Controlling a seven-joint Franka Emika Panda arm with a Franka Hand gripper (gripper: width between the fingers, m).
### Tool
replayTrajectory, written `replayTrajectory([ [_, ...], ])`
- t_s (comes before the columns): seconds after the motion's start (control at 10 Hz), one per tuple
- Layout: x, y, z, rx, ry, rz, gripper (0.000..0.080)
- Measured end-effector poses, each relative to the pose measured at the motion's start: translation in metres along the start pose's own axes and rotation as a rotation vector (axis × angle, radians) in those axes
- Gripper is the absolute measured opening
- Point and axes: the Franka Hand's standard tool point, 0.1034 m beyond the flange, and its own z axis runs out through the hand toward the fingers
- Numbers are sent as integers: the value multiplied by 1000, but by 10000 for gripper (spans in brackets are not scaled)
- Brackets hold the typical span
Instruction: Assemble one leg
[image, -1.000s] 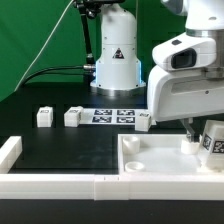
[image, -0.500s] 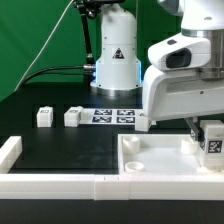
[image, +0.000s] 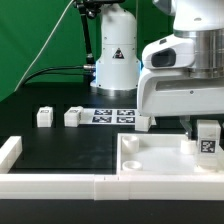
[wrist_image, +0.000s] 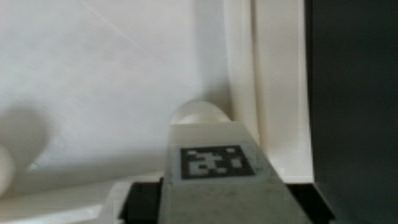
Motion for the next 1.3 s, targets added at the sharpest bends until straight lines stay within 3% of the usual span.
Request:
replayTrajectory([
  [0.5,-3,-5,2,21,-7,604,295],
  [0.9,-5,-9,4,35,-29,923,294],
  [1.2,-5,-9,4,35,-28,857,294],
  [1.3,-5,-9,4,35,-29,831,471],
])
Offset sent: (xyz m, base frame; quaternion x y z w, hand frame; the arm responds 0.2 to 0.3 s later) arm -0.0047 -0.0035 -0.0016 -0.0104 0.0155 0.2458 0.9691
